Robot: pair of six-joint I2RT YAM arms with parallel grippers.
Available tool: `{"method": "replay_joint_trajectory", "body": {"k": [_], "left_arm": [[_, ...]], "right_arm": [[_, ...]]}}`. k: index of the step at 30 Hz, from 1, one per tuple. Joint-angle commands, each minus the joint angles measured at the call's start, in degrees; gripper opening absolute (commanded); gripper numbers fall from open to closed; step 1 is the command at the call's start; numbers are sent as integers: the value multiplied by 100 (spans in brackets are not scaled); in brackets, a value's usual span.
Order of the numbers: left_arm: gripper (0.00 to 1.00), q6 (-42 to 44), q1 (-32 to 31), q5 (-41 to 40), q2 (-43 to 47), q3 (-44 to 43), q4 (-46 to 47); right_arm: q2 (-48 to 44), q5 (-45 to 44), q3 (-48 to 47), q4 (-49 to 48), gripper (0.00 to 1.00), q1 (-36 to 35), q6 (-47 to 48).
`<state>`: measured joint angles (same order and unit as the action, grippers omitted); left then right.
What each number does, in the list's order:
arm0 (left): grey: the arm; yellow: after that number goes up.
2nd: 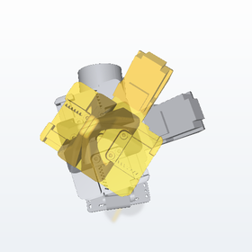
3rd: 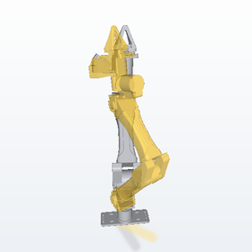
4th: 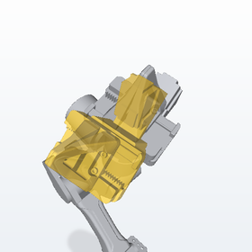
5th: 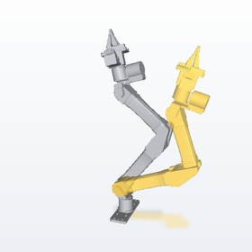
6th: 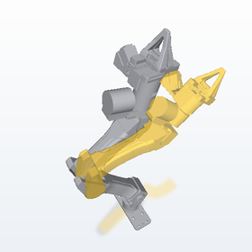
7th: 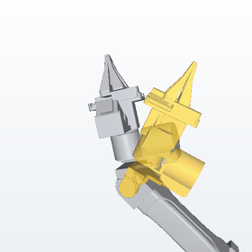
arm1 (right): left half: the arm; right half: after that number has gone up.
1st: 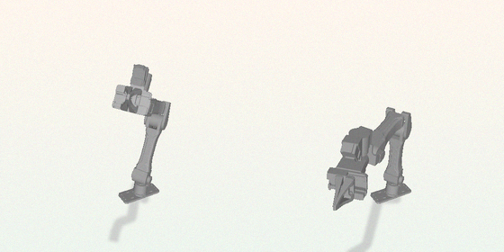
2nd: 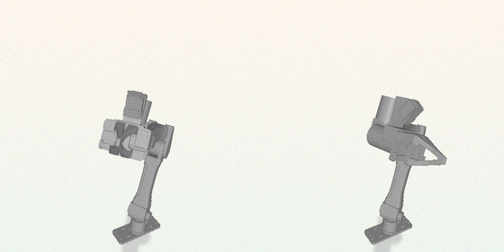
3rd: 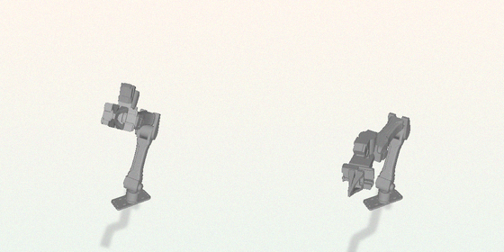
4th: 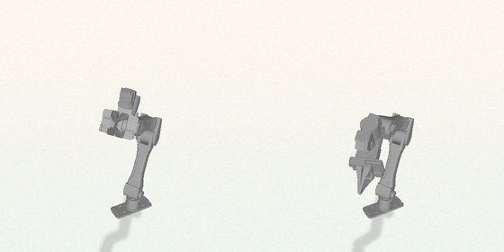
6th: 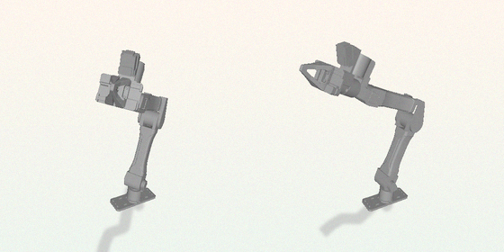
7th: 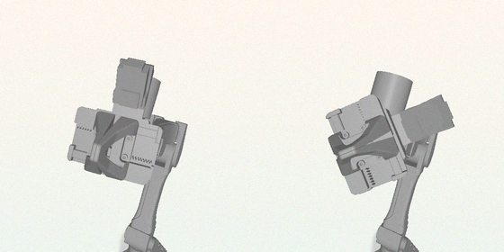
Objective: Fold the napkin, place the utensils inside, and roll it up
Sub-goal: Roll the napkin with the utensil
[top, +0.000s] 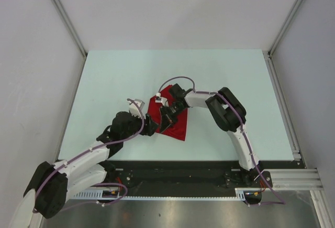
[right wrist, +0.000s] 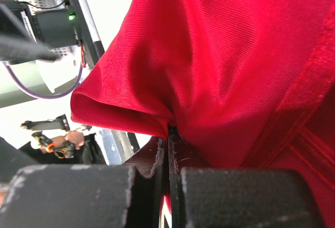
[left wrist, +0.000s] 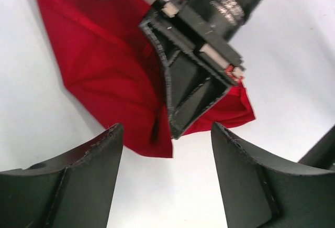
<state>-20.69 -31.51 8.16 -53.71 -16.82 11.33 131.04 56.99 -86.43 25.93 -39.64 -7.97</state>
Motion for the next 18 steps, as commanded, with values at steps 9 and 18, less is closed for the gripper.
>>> {"method": "replay_joint_trajectory", "body": {"k": [9, 18], "left_arm": [[70, 434, -417, -25, -288, -128, 370], [73, 135, -514, -964, -534, -251, 168]], "right_arm": [[607, -821, 109, 623, 0, 176, 129], [659, -804, 65, 571, 0, 202, 58]]}}
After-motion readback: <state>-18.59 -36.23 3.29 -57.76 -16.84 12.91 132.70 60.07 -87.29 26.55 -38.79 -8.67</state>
